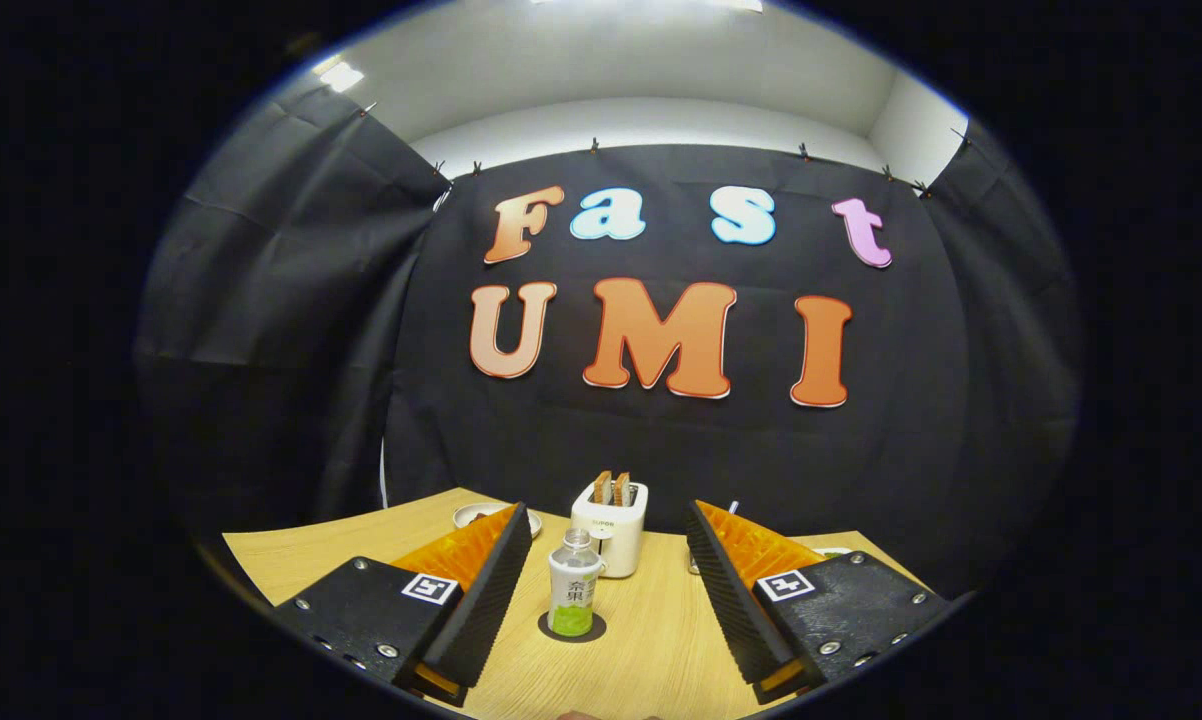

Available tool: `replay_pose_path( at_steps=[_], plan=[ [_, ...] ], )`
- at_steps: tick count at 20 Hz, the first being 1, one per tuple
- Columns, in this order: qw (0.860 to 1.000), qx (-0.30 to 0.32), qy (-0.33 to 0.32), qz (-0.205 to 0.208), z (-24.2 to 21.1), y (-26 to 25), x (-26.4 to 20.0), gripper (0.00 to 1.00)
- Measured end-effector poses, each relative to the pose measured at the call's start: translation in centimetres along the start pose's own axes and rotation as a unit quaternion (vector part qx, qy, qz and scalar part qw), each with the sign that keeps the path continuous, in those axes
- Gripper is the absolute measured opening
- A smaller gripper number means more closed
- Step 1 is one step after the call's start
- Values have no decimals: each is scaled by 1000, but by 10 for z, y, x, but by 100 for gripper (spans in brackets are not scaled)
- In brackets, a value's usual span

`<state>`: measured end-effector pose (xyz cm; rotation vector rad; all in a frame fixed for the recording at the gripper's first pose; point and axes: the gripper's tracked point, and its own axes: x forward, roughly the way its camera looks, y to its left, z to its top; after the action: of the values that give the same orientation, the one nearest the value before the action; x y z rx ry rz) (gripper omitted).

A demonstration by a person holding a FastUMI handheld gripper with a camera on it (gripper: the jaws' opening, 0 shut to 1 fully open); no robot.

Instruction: Take the bottle from table, then pour the juice into the cup, finally place the bottle on the coaster

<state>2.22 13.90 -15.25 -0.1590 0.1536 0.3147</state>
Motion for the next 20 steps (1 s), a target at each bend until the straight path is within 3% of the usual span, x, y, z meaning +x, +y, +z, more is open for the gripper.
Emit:
replay_pose_path(
  at_steps=[4, 9, 13, 20],
  plan=[
    [1000, 11, -15, -15, 33, -25, -33, 93],
    [999, 23, -38, 2, 76, -41, -72, 93],
    [996, -9, -72, -42, 109, -60, -95, 93],
    [997, 17, -75, -16, 134, -49, -116, 93]
  ],
)
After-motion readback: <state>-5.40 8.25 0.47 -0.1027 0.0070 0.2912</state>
